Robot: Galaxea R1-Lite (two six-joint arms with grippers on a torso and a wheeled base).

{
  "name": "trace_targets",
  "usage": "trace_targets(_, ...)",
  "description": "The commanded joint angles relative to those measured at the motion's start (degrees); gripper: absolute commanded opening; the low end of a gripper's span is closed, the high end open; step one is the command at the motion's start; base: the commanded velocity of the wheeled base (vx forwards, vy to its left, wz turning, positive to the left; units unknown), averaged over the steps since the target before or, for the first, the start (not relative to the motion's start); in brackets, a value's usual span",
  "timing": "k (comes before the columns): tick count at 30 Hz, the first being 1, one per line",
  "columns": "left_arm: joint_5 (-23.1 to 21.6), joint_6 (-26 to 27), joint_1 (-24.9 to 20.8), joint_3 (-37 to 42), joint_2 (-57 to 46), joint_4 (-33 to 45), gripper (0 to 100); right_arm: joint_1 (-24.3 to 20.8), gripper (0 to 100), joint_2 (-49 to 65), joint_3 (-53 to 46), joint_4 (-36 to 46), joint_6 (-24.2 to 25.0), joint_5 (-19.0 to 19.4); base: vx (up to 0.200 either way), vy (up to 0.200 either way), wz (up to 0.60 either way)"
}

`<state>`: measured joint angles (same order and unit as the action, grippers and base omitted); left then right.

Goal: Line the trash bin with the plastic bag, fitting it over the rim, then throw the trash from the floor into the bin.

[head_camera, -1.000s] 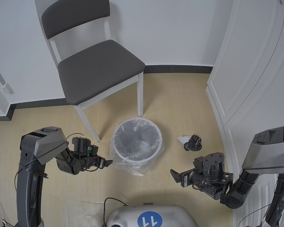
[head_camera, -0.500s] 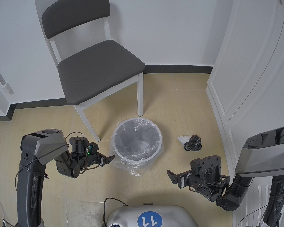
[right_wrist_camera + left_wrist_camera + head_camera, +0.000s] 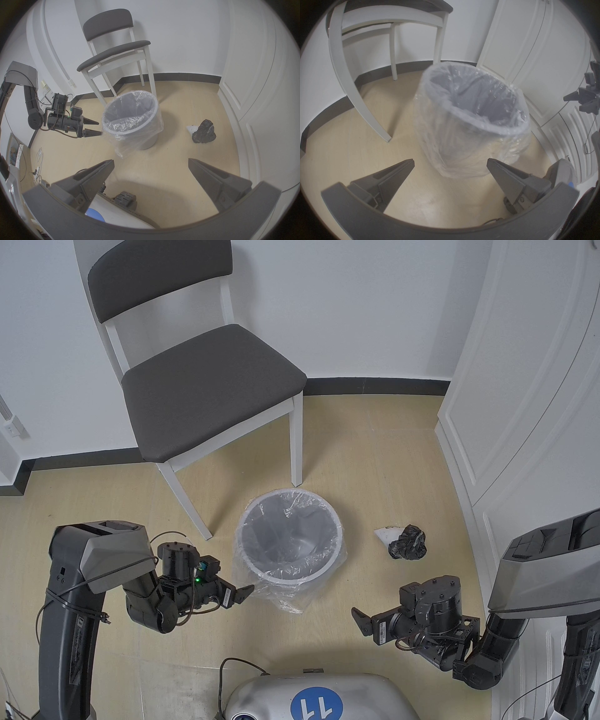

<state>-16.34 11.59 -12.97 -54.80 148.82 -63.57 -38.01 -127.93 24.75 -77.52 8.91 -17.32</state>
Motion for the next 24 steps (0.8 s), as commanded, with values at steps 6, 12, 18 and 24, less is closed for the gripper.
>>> trace_targets(6,10.36,-0.34,-4.08,-2.07,-0.99,9.17,100,0.04,100,-0.04,-0.14,0.0,-0.03,0.01,0.0,0.0,0.0)
trace_targets(12,16.42,-2.45,-4.78,-6.73,-1.25,16.9,100,0.04,100,-0.13,-0.23,0.0,-0.03,0.01,0.0,0.0,0.0)
trace_targets(18,21.17,-6.85,-5.75,-11.21,0.33,16.29,100,0.04,100,-0.22,-0.23,0.0,-0.12,0.01,0.0,0.0,0.0)
trace_targets(24,20.91,-12.3,-6.72,-12.97,1.21,16.03,100,0.04,100,-0.13,-0.31,0.0,-0.12,0.01,0.0,0.0,0.0)
